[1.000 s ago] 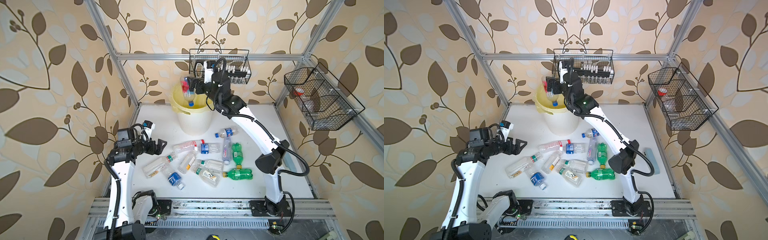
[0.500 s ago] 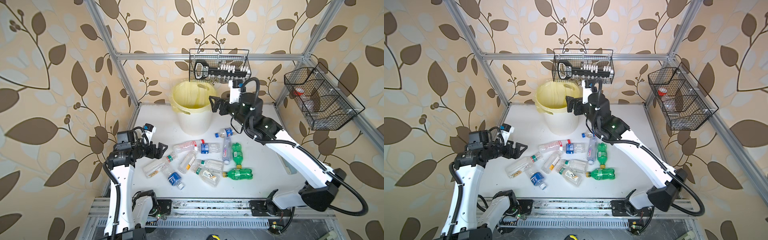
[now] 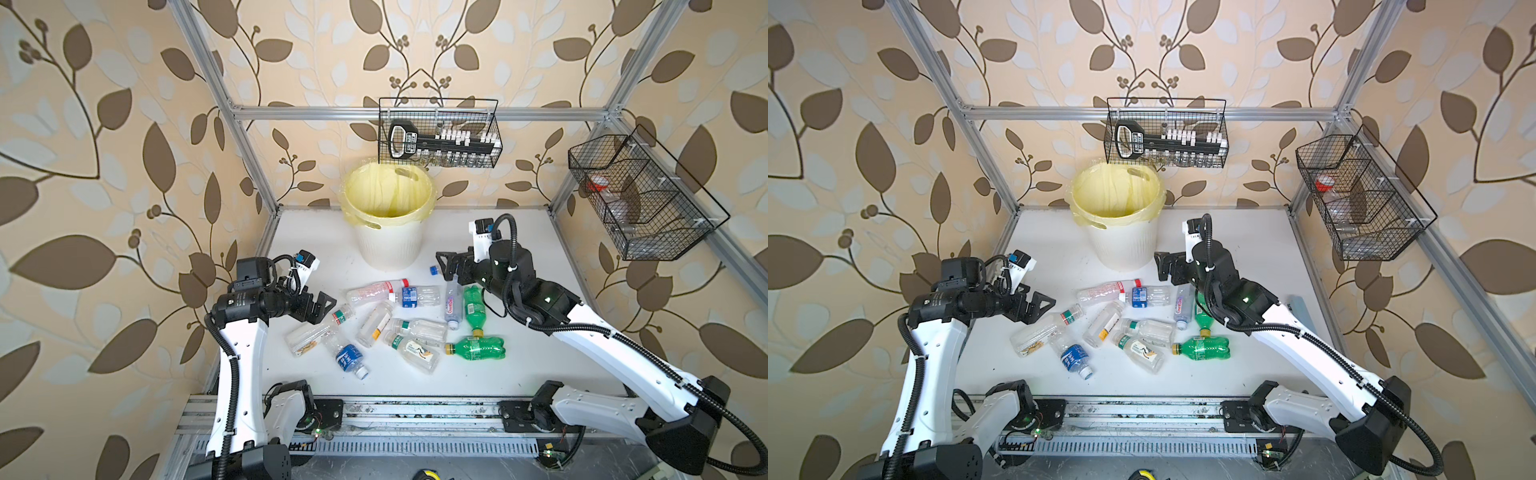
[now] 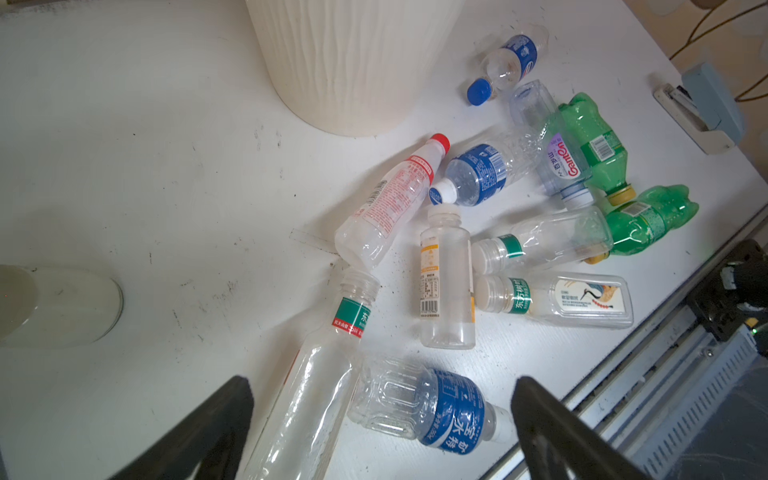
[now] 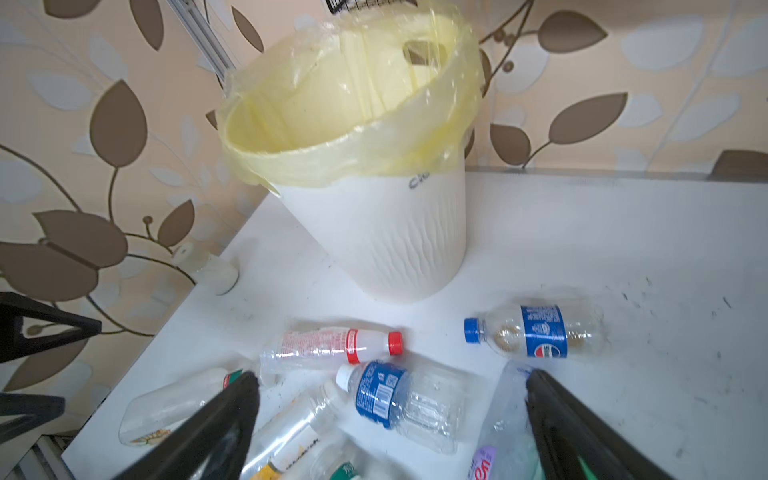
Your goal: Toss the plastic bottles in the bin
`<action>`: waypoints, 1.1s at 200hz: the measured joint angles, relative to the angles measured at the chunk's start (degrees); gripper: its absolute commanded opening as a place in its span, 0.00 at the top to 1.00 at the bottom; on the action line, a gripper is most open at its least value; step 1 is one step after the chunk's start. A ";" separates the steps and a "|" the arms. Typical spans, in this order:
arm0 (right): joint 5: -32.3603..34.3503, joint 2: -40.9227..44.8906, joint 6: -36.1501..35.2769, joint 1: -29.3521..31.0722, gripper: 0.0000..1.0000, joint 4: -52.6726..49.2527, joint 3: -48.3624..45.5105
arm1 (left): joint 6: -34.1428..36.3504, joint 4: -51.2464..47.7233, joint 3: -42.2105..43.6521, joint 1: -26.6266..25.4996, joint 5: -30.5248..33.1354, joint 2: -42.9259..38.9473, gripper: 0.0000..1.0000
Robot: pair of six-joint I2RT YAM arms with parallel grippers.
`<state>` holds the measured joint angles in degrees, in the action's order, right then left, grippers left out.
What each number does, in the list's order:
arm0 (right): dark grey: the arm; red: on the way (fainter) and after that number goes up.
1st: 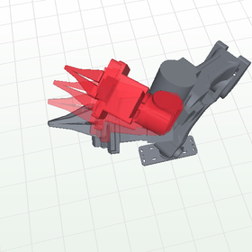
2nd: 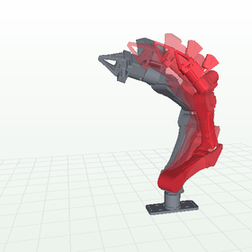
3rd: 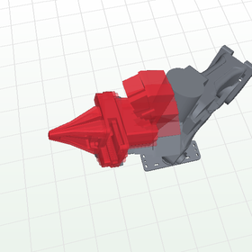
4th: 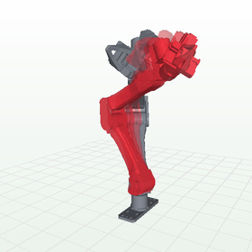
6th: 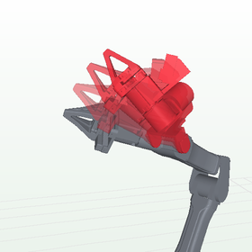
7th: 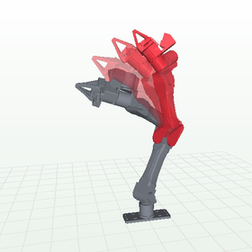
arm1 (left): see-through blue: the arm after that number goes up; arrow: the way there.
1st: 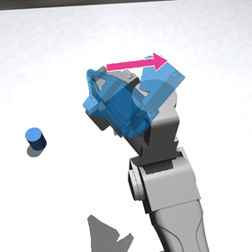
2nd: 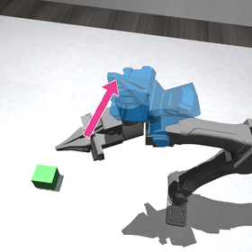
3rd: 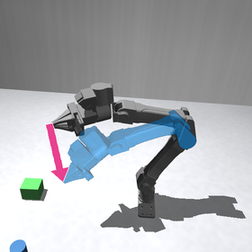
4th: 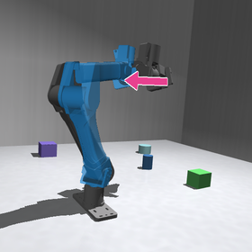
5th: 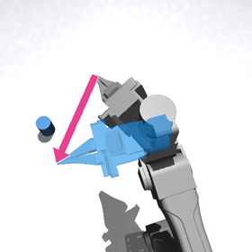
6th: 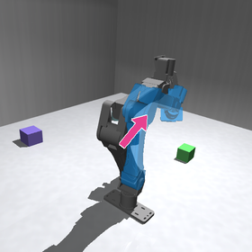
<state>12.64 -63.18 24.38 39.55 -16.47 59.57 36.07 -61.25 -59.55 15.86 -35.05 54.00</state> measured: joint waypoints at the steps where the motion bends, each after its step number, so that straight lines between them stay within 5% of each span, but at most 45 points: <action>1: 0.00 0.20 0.11 -0.02 0.00 -0.04 -0.24 | 0.07 -0.07 0.00 0.00 0.02 0.02 0.01; 77: -0.02 6.25 5.62 0.00 0.00 -0.68 -8.92 | 11.54 -4.11 3.52 0.00 5.66 1.01 0.01; 220: 3.26 17.27 9.84 0.22 0.00 -6.62 -16.22 | 18.38 3.43 12.13 0.00 14.84 9.31 0.01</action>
<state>15.90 -45.91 34.22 39.77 -23.09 43.35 54.46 -57.82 -47.42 15.86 -20.21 63.31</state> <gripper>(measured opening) 0.999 0.990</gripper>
